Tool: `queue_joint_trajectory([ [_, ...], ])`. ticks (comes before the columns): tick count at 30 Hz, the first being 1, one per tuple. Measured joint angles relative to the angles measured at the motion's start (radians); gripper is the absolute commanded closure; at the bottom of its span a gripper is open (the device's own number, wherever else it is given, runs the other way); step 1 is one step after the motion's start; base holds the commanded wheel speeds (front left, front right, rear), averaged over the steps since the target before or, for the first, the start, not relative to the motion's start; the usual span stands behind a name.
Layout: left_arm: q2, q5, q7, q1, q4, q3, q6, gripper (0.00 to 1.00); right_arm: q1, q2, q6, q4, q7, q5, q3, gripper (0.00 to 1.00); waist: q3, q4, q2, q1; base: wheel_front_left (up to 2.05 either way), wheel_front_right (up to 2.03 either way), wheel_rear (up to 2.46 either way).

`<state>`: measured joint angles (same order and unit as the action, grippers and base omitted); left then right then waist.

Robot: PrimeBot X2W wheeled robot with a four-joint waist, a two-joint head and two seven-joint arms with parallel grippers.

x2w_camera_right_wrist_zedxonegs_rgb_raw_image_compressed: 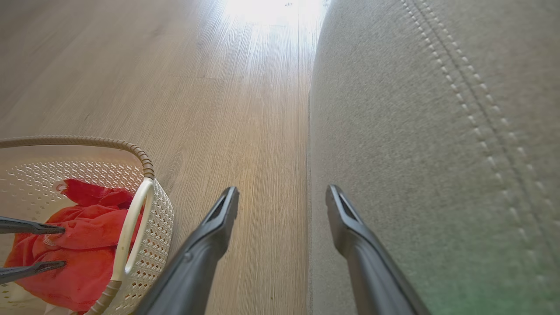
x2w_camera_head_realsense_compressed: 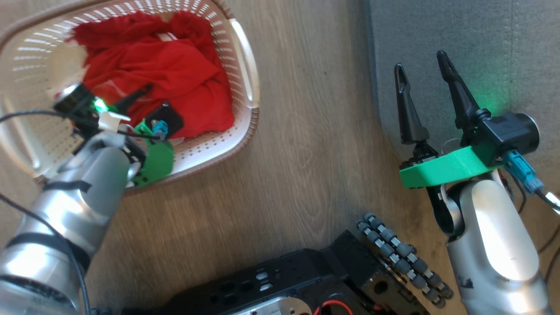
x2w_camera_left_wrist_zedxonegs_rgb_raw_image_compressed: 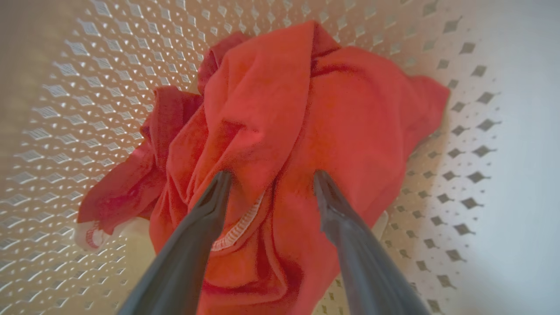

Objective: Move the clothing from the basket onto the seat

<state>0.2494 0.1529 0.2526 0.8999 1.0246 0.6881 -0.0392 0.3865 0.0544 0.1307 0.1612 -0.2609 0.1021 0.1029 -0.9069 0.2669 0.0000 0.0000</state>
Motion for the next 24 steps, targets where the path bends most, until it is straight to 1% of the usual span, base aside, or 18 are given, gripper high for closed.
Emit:
queue_joint_trajectory([
  [3,0.006,0.044,0.000,0.058,0.089,0.039,0.009,0.00,0.007,0.000,0.000,-0.016,-0.003,0.014,0.017,0.00,-0.029,0.023,0.0000,0.0000,0.00,0.00,0.00],
  [5,0.003,0.054,0.000,0.086,0.128,0.057,0.017,0.00,0.014,0.000,-0.001,-0.021,-0.003,0.019,0.028,0.00,-0.043,0.037,0.0000,0.0001,0.00,0.00,0.00],
  [7,0.001,0.055,0.003,0.104,0.166,0.058,0.035,0.00,0.014,0.000,-0.001,-0.027,-0.004,0.021,0.035,0.00,-0.052,0.046,0.0000,0.0000,0.00,0.00,0.00],
  [10,-0.003,0.064,-0.004,0.126,0.222,0.073,0.033,0.00,0.014,-0.001,-0.001,-0.036,-0.004,0.030,0.035,0.00,-0.061,0.053,0.0000,0.0000,0.00,0.00,0.00],
  [14,-0.010,0.067,-0.044,0.139,0.250,0.090,0.026,0.00,0.014,-0.002,-0.001,-0.043,-0.004,0.031,0.035,0.00,-0.067,0.057,0.0000,0.0000,0.00,0.00,0.00],
  [21,-0.013,0.065,-0.058,0.151,0.259,0.094,0.021,0.00,0.014,-0.003,-0.001,-0.055,-0.005,0.039,0.033,0.00,-0.077,0.058,0.0000,0.0000,0.00,0.00,0.00],
  [23,-0.017,0.057,-0.058,0.155,0.261,0.095,0.011,0.00,0.014,-0.004,-0.001,-0.058,-0.005,0.039,0.029,0.00,-0.080,0.057,0.0000,0.0000,0.00,0.00,0.00],
  [24,-0.020,0.054,-0.059,0.159,0.263,0.096,0.007,0.26,0.014,-0.005,-0.001,-0.060,-0.005,0.039,0.027,0.00,-0.081,0.055,0.0000,0.0000,0.00,0.00,0.00],
])
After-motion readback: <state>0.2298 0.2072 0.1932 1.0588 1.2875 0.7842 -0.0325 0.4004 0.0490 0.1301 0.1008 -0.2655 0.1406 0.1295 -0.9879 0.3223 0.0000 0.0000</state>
